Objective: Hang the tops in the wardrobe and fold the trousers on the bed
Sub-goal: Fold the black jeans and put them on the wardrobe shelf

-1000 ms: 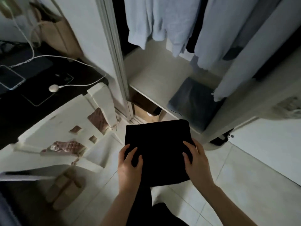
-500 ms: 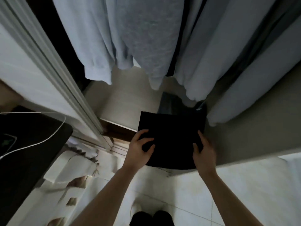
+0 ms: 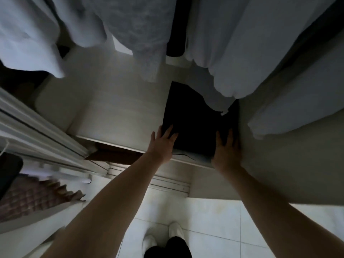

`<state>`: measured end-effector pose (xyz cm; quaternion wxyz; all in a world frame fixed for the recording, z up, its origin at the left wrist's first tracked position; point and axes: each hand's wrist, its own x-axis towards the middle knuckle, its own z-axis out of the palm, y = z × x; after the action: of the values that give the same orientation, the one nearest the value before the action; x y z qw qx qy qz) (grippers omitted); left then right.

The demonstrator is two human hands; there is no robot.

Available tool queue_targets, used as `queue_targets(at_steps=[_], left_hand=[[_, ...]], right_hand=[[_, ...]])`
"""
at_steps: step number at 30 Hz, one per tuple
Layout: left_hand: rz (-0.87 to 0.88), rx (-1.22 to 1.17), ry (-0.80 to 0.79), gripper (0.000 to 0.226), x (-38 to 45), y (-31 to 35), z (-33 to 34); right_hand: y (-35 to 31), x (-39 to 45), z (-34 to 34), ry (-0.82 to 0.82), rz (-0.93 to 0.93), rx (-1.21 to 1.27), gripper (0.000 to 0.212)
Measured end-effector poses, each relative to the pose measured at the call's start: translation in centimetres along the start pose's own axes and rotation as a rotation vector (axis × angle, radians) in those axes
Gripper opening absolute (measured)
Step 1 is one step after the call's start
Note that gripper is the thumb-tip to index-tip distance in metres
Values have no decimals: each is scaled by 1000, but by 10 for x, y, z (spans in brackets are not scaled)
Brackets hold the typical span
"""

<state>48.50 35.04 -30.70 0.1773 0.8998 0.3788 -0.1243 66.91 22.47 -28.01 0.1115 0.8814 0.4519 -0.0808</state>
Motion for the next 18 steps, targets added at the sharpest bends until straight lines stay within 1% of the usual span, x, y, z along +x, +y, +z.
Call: queue_targets(at_steps=[1,3,5,7,9,11,12,14,15,16,17,18], left_hand=[[9,49,76,75,0,1,1],[22,190,179,73,3,4,1],[34,300,226,78,8,4,1],[43,351,217,80,14,4,2],[45,325,176,74,17,4,6],[64,284,160,66,15,4,5],[96,262,213,62,11,4,3],[173,210,450,55,1,0,0],[209,184,532,54,-5,-4,4],[232,193,575,57,-9,-9,9],[230,232,543,62,-15,-12,15],[214,269,475,69,-21,-15,22]], right_hand=[[-2,0,3,42,8,5,90],[-7,4,5,109,28,44,76],[-14,12,5,135,-27,-45,66],[-18,20,7,119,-104,-129,63],[-17,23,6,64,-110,-153,61],[-16,23,4,30,-72,-130,59],[-17,20,2,40,-59,-98,57],[-21,14,-5,121,-38,-31,53],[-22,8,-7,174,-27,-10,51],[-20,1,-6,231,-29,-27,52],[-17,-7,-2,261,-60,-57,55],[-13,-15,7,221,-107,-86,64]])
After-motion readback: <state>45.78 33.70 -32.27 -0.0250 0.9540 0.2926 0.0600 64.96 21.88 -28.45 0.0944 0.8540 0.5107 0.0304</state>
